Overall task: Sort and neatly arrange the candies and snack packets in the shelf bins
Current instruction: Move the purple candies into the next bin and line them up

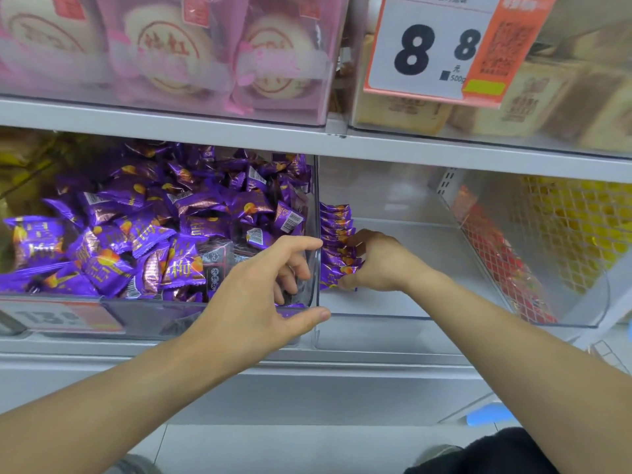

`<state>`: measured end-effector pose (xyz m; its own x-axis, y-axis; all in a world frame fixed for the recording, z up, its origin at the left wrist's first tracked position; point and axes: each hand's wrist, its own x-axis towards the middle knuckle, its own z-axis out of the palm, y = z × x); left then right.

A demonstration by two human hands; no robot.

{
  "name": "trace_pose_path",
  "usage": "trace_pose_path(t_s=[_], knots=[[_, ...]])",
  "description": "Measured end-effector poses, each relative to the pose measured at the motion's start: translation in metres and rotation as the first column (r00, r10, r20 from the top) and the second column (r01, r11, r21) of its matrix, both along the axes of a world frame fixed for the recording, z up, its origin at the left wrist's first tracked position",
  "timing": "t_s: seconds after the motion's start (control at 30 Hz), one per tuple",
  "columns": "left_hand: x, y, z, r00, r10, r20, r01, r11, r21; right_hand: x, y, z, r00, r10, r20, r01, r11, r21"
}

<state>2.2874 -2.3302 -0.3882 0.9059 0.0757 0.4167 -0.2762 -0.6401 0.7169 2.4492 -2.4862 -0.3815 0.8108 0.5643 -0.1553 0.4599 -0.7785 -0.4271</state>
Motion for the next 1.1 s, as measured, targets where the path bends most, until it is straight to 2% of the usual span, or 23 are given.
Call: trace_pose_path(t_s=[0.27, 0.67, 0.87, 0.97, 1.03, 1.1], knots=[[0.0, 0.0, 0.0, 1.0, 0.007, 0.001, -0.007, 1.0, -0.007, 0.004, 0.004, -0.002, 0.994, -0.105, 0.01, 0.104, 0.992, 0.067], [0.0, 0.0, -0.002, 1.0, 0.007, 0.009, -0.007, 1.0, -0.002, -0.004, 0.015, 0.01, 0.998, -0.048, 0.035, 0.052, 0.992, -0.115], [0.0, 0.001, -0.003, 1.0, -0.002, 0.007, 0.003, 1.0, -0.021, -0.005, 0.011, 0.009, 0.996, -0.091, 0.01, 0.091, 0.993, -0.07], [-0.002, 0.002, 0.002, 1.0, 0.009, 0.002, -0.009, 1.0, -0.008, -0.004, 0.005, 0.025, 0.997, -0.072, 0.032, 0.076, 0.991, -0.111], [-0.005, 0.006, 0.011, 0.998, 0.054, 0.034, -0.055, 0.998, 0.024, -0.001, -0.002, 0.037, 0.991, -0.066, 0.117, 0.069, 0.997, -0.017], [-0.008, 0.018, 0.021, 0.986, 0.143, 0.086, -0.151, 0.983, 0.104, -0.008, -0.006, 0.046, 0.982, -0.102, 0.162, 0.062, 0.97, 0.236]])
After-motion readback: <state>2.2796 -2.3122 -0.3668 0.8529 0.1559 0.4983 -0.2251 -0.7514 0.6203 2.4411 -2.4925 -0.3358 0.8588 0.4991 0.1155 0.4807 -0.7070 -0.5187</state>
